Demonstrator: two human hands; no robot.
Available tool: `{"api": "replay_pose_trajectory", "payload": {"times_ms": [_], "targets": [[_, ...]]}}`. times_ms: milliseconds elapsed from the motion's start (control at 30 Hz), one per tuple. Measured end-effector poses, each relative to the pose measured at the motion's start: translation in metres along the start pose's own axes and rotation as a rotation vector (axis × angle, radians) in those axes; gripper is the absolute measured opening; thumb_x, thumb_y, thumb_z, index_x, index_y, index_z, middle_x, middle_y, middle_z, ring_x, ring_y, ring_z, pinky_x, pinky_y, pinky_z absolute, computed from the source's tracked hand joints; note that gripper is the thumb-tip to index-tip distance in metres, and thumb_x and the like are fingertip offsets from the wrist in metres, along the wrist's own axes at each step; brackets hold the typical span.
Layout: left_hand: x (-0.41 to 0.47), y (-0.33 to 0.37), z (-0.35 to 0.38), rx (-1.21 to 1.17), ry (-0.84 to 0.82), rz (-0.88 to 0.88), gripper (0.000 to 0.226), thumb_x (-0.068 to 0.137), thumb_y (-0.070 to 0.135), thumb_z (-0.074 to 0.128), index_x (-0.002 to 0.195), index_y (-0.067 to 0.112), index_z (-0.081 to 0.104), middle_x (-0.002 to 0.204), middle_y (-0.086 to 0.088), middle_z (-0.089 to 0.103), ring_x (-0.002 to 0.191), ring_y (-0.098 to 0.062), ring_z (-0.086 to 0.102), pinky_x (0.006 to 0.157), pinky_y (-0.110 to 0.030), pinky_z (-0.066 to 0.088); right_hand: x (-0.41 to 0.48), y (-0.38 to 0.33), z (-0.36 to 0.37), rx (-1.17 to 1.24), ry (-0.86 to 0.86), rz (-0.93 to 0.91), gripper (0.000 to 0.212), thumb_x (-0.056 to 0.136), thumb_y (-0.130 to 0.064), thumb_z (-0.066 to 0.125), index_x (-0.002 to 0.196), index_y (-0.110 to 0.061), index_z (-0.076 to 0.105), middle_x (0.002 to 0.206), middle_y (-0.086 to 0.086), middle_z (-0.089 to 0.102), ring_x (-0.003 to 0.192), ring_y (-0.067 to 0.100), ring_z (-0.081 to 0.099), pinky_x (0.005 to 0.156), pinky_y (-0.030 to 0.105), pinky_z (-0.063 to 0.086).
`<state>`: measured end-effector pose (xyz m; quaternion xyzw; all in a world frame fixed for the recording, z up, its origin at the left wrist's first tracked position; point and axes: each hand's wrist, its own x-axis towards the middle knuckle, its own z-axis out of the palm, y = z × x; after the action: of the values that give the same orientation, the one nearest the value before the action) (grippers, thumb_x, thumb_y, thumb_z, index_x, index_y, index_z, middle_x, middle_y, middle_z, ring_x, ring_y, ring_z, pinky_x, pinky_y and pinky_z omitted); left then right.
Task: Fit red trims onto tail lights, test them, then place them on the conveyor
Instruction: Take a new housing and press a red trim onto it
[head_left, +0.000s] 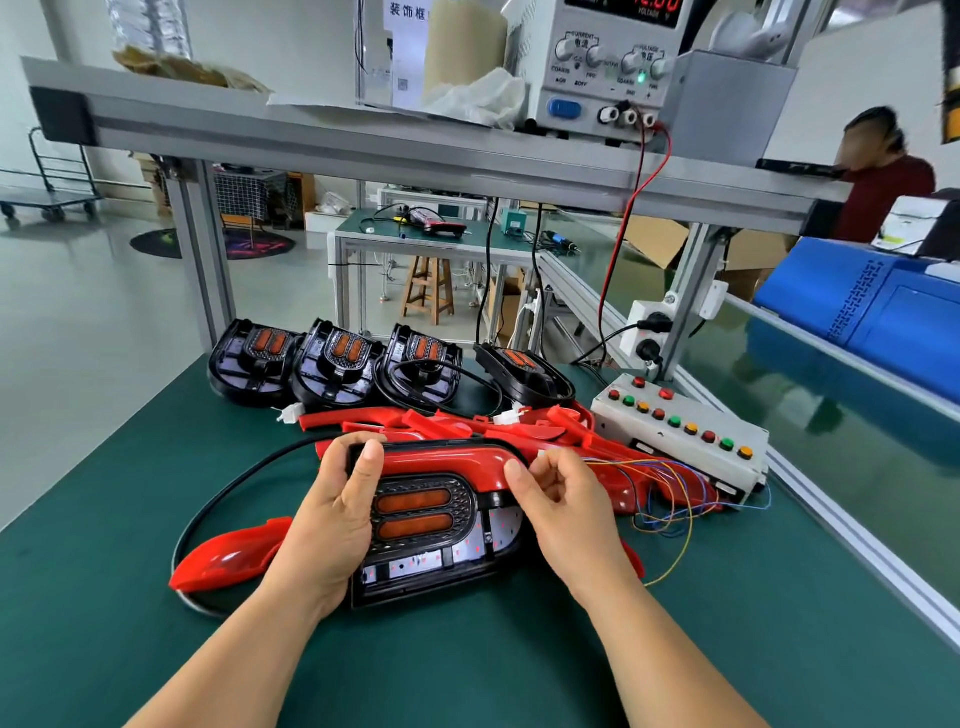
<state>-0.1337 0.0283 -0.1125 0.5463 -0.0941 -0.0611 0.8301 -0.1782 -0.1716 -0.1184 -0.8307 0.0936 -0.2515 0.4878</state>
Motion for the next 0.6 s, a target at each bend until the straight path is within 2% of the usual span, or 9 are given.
{"api": "replay_pose_trajectory", "payload": {"times_ms": [67, 133, 233, 300, 433, 500, 600], "targets": [[0.0001, 0.0001, -0.0007, 0.009, 0.0, 0.003, 0.027, 0.099, 0.038, 0.047, 0.112, 0.017, 0.055, 0.093, -0.012, 0.075, 0.079, -0.031, 0.075, 0.056, -0.035, 0.06, 0.0001, 0.0043, 0.0002, -0.076, -0.047, -0.028, 0.029, 0.079, -0.052, 0.068, 0.081, -0.028, 0.052, 0.089, -0.008, 0.053, 0.082, 0.009, 0.051, 0.073, 0.02, 0.041], [0.0001, 0.001, -0.0006, 0.006, -0.012, 0.002, 0.025, 0.099, 0.037, 0.047, 0.11, 0.016, 0.057, 0.09, -0.011, 0.076, 0.077, -0.029, 0.075, 0.055, -0.033, 0.059, 0.0007, 0.005, 0.0002, -0.069, -0.094, 0.006, 0.031, 0.079, -0.054, 0.068, 0.087, -0.03, 0.049, 0.091, -0.009, 0.055, 0.085, 0.009, 0.052, 0.074, 0.021, 0.041], [0.0004, 0.0023, -0.0016, -0.009, -0.009, -0.008, 0.02, 0.1, 0.033, 0.048, 0.104, 0.018, 0.061, 0.086, -0.009, 0.077, 0.072, -0.025, 0.075, 0.052, -0.03, 0.058, 0.0005, 0.0034, -0.0022, 0.109, -0.171, 0.091, 0.036, 0.082, -0.047, 0.073, 0.109, -0.036, 0.053, 0.107, -0.014, 0.062, 0.099, 0.001, 0.059, 0.088, 0.021, 0.045], [0.0003, 0.0029, -0.0026, -0.014, -0.016, -0.017, 0.021, 0.099, 0.034, 0.05, 0.102, 0.02, 0.064, 0.088, -0.013, 0.076, 0.074, -0.031, 0.075, 0.054, -0.037, 0.059, 0.0002, 0.0019, -0.005, 0.229, -0.247, 0.134, 0.046, 0.082, -0.045, 0.075, 0.123, -0.033, 0.058, 0.118, -0.013, 0.065, 0.11, 0.001, 0.06, 0.094, 0.02, 0.045], [-0.0008, 0.0043, -0.0057, -0.018, -0.007, -0.018, 0.02, 0.093, 0.038, 0.054, 0.095, 0.028, 0.071, 0.091, -0.017, 0.075, 0.077, -0.036, 0.074, 0.056, -0.044, 0.059, -0.0043, -0.0012, -0.0065, 0.538, -0.299, 0.186, 0.044, 0.075, -0.042, 0.074, 0.114, -0.021, 0.07, 0.114, -0.004, 0.073, 0.107, 0.01, 0.067, 0.084, 0.017, 0.051], [-0.0019, 0.0036, -0.0069, -0.022, -0.024, -0.033, 0.027, 0.085, 0.043, 0.058, 0.102, 0.025, 0.068, 0.095, -0.021, 0.074, 0.081, -0.042, 0.073, 0.061, -0.052, 0.059, -0.0061, -0.0017, -0.006, 0.644, -0.325, 0.203, 0.04, 0.074, -0.042, 0.075, 0.107, -0.019, 0.074, 0.112, 0.001, 0.074, 0.105, 0.013, 0.068, 0.084, 0.018, 0.051], [-0.0032, 0.0, -0.0078, -0.026, -0.076, -0.053, 0.04, 0.084, 0.043, 0.057, 0.114, 0.017, 0.058, 0.103, -0.027, 0.071, 0.086, -0.048, 0.07, 0.066, -0.057, 0.058, -0.0066, -0.0014, -0.0044, 0.698, -0.344, 0.244, 0.03, 0.077, -0.033, 0.074, 0.104, -0.02, 0.076, 0.111, 0.007, 0.074, 0.104, 0.02, 0.069, 0.089, 0.028, 0.051]]}}
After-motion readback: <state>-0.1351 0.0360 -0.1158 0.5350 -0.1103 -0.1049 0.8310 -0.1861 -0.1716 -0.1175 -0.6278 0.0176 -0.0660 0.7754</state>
